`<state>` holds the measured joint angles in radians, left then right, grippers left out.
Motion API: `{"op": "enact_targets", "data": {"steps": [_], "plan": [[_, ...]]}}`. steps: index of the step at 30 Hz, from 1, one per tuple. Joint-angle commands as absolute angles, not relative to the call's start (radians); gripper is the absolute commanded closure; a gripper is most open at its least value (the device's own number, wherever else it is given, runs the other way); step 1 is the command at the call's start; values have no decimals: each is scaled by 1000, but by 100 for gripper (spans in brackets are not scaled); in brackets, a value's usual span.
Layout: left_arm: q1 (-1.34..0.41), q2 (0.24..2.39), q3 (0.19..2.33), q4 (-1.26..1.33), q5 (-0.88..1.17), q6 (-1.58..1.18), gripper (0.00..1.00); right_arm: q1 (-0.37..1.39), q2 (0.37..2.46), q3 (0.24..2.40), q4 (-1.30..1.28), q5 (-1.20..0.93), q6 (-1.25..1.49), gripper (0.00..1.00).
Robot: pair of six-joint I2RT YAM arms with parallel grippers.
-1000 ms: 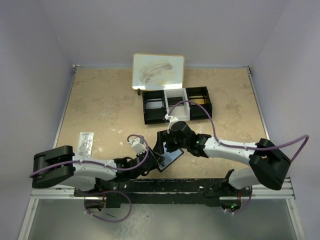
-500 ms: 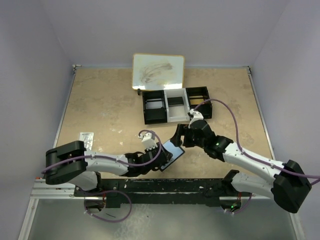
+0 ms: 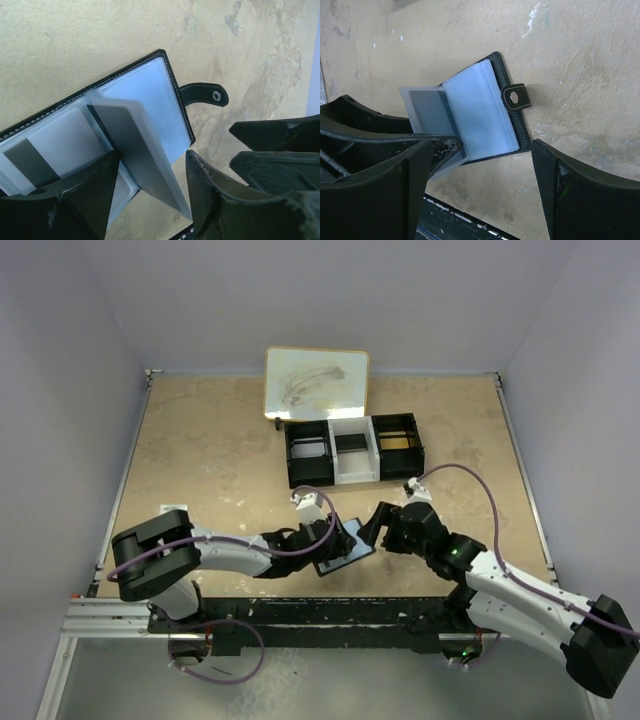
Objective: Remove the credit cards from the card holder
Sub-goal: Adjust the card holder at the center of the board.
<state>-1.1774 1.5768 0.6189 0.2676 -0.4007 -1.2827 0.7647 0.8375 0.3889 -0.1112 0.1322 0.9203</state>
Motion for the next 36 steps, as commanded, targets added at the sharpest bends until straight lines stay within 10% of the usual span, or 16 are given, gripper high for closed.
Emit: {"op": "enact_targets", "data": {"steps": [1,15,36], "plan": [[-1175,1570,671,287,-357,-1221,44,761,789,354,-120,128,1004,18],[-1166,1474,721,152,-403,-1150,36,761,680,296,-170,144,1094,17],[-983,1459,628,62,-221,-895,30,761,1067,307,133,1,1059,16]]}}
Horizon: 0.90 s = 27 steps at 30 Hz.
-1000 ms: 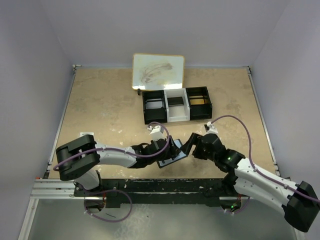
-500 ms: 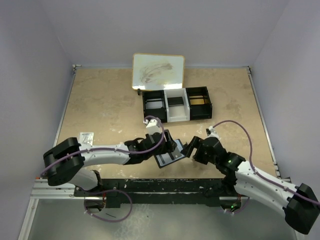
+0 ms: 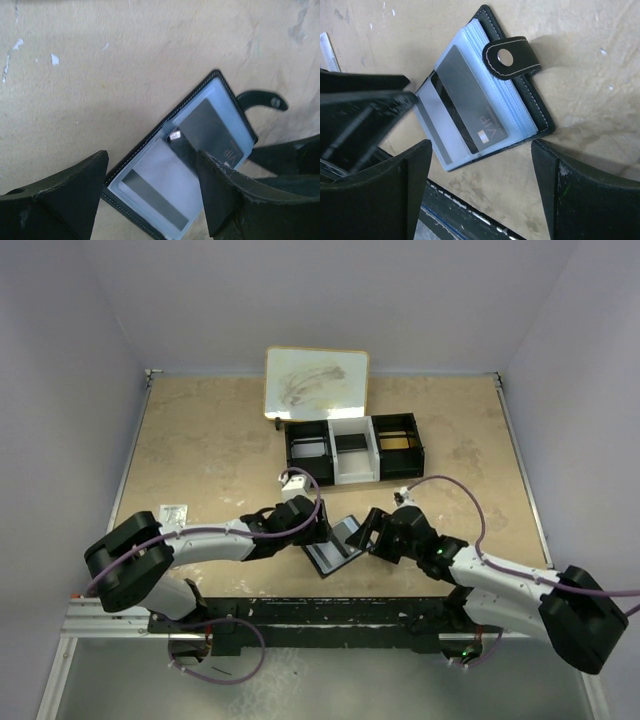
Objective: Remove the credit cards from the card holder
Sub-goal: Adjust the card holder at the center of the board, then remove the credit card from the card holder.
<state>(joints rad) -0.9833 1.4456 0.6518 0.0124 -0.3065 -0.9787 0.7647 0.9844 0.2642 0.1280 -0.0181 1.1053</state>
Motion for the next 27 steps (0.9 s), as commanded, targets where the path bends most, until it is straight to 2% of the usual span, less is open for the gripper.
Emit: {"op": "enact_targets", "data": {"steps": [1,6,13,22,27], "plan": [[-983,1469,636,53,-205,-872,31,761,1088,321,134,7,1051,16],[-984,1471,626,47,-162,-851,33,759,1195,386,160,9,1001,16],[-1015,1352,380,332,-59,-1007,34,759,1376,513,233,-139,815,18],[-1205,1410,333,513,-220,-1160,37,762,1537,624,332,-281,656,23],[-1230,1413,303,586,-245,-1201,37,762,1522,658,256,-192,622,23]]}}
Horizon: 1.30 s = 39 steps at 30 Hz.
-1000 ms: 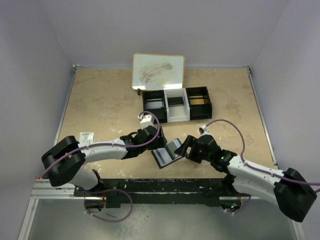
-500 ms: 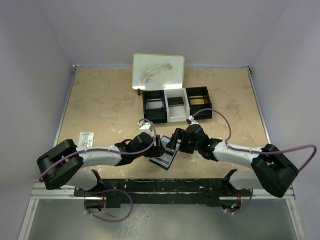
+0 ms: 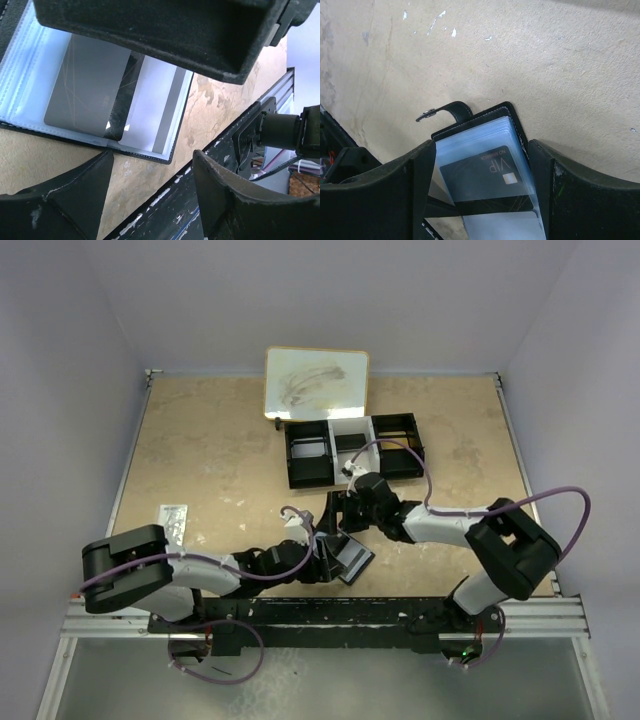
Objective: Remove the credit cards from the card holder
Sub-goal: Remove the credit card from the card holder.
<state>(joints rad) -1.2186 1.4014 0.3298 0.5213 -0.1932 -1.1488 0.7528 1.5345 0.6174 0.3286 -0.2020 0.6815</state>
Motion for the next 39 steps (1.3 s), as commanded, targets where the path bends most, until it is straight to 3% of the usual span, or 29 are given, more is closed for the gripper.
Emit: {"op": "enact_targets", "data": {"steps": [1,5,12,18,21,26,39], "plan": [[-1231,1403,320,546,-241,-1190,37,762,1504,667,218,-152,622,23],[-1233,1288,365,309,-330,-1139,38,762,1368,673,81,25,681,21],[-1217,1155,515,-52,-471,-965,41,762,1104,530,88,51,877,22],[-1086,1162,538,-56,-425,-909,41,764,1014,330,333,-88,1038,30],[-1037,1167,543,-17,-370,-885,34,764,1020,275,416,-131,1080,32],[-1035,1204,576,8,-336,-876,29,769,1075,246,527,-193,1109,37],[-1035,1249,629,9,-315,-882,28,790,1150,169,644,-183,1166,42]]}}
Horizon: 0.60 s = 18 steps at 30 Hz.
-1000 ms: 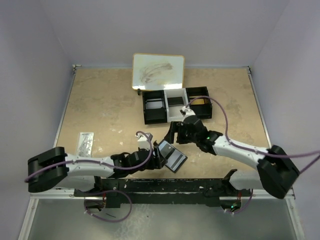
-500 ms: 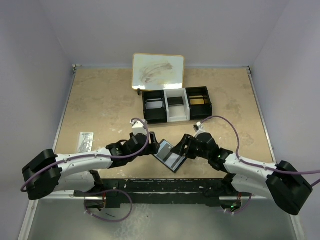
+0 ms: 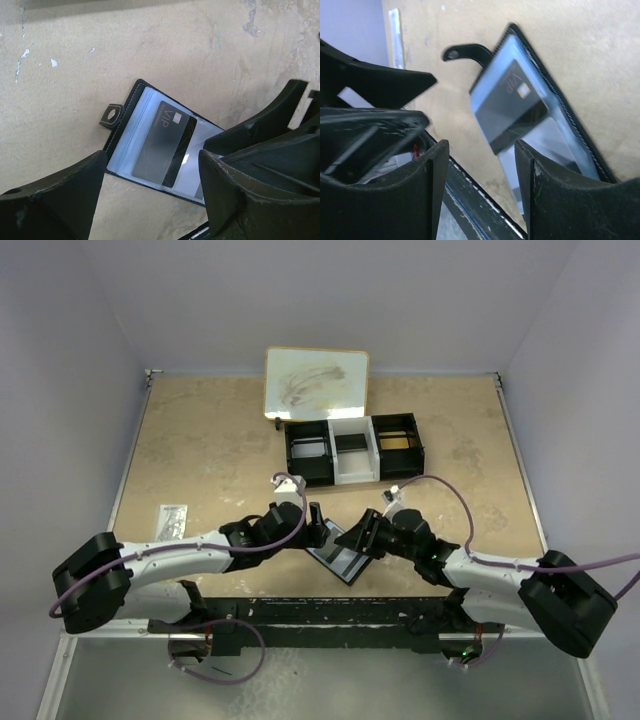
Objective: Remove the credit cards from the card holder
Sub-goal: Remove the credit card from the card holder.
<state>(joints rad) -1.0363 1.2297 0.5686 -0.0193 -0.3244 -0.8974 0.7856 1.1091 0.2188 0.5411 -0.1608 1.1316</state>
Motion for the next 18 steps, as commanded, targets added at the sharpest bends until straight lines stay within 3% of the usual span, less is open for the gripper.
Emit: {"op": "enact_targets", "data": {"steps": [1,11,18], "plan": [[-1035,1261,635,8,-315,-881,28,790,1169,155,675,-194,1169,43],[-1035,1295,646,57,-261,-877,28,788,1335,151,765,-203,1167,49],[-1035,1359,668,48,-221,-842,44,788,1374,106,837,-159,1239,58]]}}
